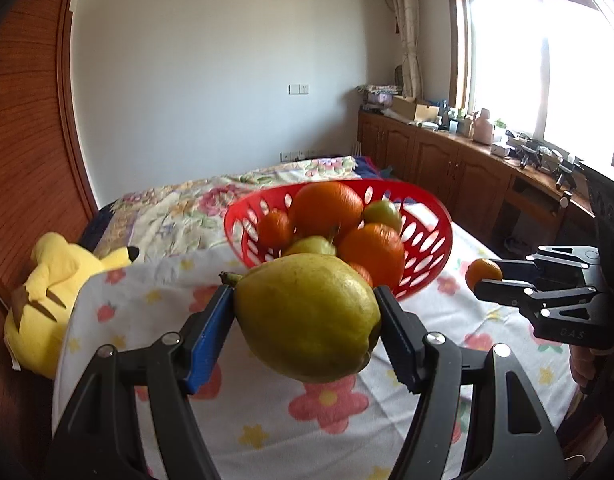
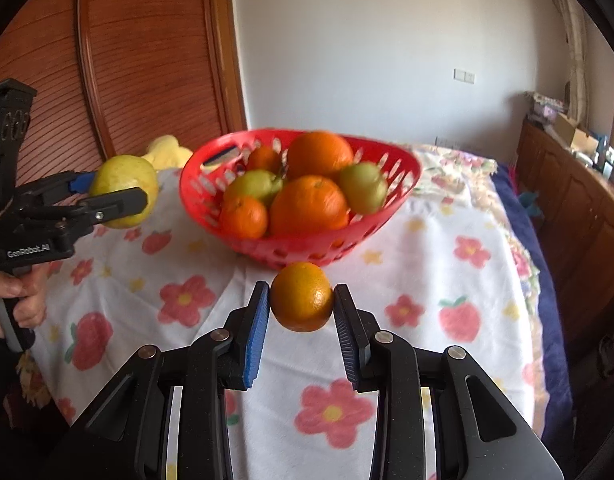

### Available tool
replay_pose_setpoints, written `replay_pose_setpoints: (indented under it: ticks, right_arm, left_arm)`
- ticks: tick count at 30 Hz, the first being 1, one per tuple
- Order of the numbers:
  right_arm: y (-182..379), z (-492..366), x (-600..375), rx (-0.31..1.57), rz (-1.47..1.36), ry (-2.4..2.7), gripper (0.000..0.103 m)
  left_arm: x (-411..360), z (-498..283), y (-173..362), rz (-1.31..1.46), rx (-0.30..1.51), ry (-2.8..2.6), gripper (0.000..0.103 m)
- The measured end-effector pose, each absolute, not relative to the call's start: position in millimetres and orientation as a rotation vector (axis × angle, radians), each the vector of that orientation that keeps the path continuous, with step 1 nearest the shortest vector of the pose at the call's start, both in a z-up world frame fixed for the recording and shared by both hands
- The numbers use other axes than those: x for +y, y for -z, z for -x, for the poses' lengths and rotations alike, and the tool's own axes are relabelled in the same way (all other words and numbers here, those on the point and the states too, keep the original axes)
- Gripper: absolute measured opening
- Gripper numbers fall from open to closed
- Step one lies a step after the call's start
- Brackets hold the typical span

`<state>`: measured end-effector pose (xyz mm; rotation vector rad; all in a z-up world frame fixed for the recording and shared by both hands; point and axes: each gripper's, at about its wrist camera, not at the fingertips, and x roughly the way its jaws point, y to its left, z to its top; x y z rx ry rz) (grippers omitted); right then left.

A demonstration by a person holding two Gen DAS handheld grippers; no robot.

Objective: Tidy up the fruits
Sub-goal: 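Lift and carry the pear and mandarin over the red basket with both tools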

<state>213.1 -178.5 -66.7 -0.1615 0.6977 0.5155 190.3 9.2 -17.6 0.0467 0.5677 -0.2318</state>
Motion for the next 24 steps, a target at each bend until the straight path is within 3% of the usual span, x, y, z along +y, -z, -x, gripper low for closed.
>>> replay_pose_setpoints:
  ticks: [12,24]
  right_arm:
    - [31,-250,-179,0.631,0.193,-0.499,0.032]
    - [49,-298,-162,0.658,0.219,-0.511,0.032]
  left_arm:
    - [2,-221,3,-0.056,0.549,0.259,0.07]
    - [7,-265,17,-0.05,0.582,0.248,0.07]
